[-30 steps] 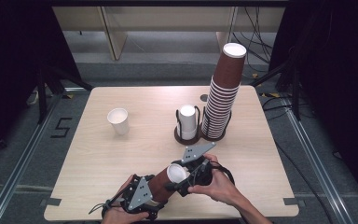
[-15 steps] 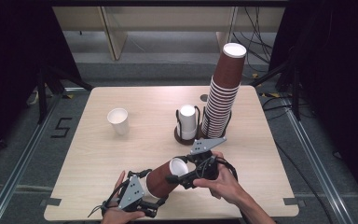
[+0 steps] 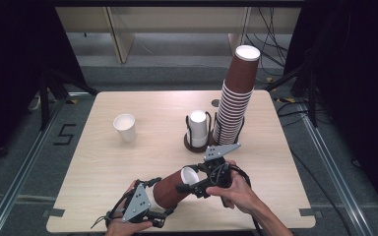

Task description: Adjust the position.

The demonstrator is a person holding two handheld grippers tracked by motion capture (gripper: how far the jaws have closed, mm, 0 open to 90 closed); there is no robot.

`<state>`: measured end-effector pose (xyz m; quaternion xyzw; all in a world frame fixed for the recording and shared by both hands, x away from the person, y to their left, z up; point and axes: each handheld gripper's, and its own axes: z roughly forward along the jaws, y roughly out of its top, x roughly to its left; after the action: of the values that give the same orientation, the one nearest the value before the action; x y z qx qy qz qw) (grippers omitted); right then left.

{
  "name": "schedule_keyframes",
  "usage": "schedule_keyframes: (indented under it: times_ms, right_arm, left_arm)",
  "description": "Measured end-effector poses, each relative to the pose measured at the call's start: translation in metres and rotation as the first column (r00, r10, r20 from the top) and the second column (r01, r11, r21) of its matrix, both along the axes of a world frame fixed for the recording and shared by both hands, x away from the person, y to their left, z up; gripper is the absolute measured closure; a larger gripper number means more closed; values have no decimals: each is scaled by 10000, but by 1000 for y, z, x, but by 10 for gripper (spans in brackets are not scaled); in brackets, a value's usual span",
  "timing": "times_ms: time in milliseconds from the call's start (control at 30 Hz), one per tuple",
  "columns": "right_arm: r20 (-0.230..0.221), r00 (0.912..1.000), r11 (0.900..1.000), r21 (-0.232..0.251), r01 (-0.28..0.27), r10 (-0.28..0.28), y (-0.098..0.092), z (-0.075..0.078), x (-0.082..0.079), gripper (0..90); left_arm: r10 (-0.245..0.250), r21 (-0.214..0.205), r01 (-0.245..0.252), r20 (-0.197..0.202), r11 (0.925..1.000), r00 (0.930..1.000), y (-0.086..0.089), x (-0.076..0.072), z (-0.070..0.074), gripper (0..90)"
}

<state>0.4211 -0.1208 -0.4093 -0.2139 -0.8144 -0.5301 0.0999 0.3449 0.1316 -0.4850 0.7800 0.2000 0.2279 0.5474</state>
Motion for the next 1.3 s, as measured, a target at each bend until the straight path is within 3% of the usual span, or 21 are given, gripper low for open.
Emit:
schedule_keyframes:
  times_ms: [167, 300, 367, 400, 467, 500, 533, 567, 600, 633, 700, 800, 833, 867, 933, 967, 1100, 1200, 1233, 1267, 1300]
  right_arm:
    - [1364, 9896, 9926, -1176, -293, 453, 1, 7, -5, 161]
    - [2400, 9605, 9591, -2737, -720, 1406, 4, 11, -13, 163]
    - [2508, 9525, 9454, -3135, -892, 1731, 6, 11, -15, 159]
    - [2638, 9452, 9377, -3334, -980, 1926, 7, 11, -17, 159]
    - [2683, 9398, 9278, -3576, -1066, 2114, 8, 10, -18, 162]
    - [2802, 9287, 9079, -4027, -1160, 2429, 12, 9, -22, 163]
    - [2802, 9287, 9079, -4027, -1160, 2429, 12, 9, -22, 163]
    - [2820, 9208, 8941, -4285, -1303, 2694, 15, 7, -23, 162]
    - [2820, 9208, 8941, -4285, -1303, 2694, 15, 7, -23, 162]
    - [2812, 9128, 8755, -4620, -1418, 2962, 19, 3, -25, 166]
    - [2853, 9046, 8603, -4881, -1474, 3168, 23, 1, -26, 167]
    - [2705, 8953, 8348, -5230, -1720, 3539, 28, -4, -29, 165]
    - [2601, 8999, 8264, -5381, -1658, 3499, 29, -6, -30, 168]
    - [2878, 8750, 8155, -5493, -1823, 3894, 31, -8, -28, 168]
    - [2895, 8718, 8114, -5550, -1835, 3952, 32, -10, -28, 164]
    - [2455, 8931, 7985, -5748, -1791, 3770, 32, -14, -31, 168]
    - [2518, 8750, 7856, -5844, -2032, 4136, 33, -15, -31, 193]
    - [2647, 8630, 7855, -5809, -2134, 4302, 32, -14, -30, 197]
    - [2719, 8573, 7871, -5769, -2184, 4371, 31, -14, -28, 198]
    - [2558, 8677, 7916, -5697, -2209, 4263, 30, -13, -29, 201]
    - [2580, 8619, 8009, -5480, -2416, 4365, 25, -12, -25, 216]
  left_arm:
    - [-66, 911, 75, -103, 9958, 9999, 0, 1, 1, 115]
    - [-309, 2193, 317, -73, 9751, 9995, 0, -1, 5, 117]
    - [-419, 2501, 446, -162, 9672, 9990, -2, -2, 6, 117]
    - [-450, 2916, 486, -189, 9553, 9988, -2, -3, 9, 117]
    - [-479, 2982, 497, -133, 9532, 9988, -3, -2, 8, 117]
    - [-512, 3017, 536, -158, 9519, 9986, -5, -4, 8, 117]
    - [-542, 3269, 565, -162, 9434, 9984, -4, -5, 9, 117]
    - [-651, 3503, 686, -217, 9341, 9976, -6, -5, 9, 117]
    - [-651, 3503, 686, -217, 9341, 9976, -6, -5, 9, 117]
    - [-642, 3493, 673, -203, 9346, 9977, -8, -7, 8, 117]
    - [-848, 3890, 856, -192, 9173, 9962, -10, -7, 8, 117]
    - [-968, 3961, 960, -180, 9132, 9951, -12, -9, 9, 118]
    - [-1000, 3940, 988, -175, 9138, 9948, -12, -9, 9, 118]
    - [-1060, 4138, 997, -78, 9049, 9943, -12, -8, 10, 118]
    - [-1048, 4119, 983, -69, 9059, 9945, -12, -9, 10, 118]
    - [-1108, 3837, 1119, -251, 9166, 9935, -12, -10, 9, 118]
    - [-1178, 3865, 1188, -264, 9146, 9927, -12, -10, 9, 115]
    - [-1260, 3651, 1259, -235, 9224, 9917, -12, -8, 8, 84]
    - [-1306, 3484, 1271, -135, 9287, 9913, -11, -8, 7, 84]
    - [-1243, 3162, 1223, -139, 9408, 9921, -10, -8, 6, 71]
    - [-1332, 2482, 1288, 8, 9601, 9911, -6, -6, 3, 59]
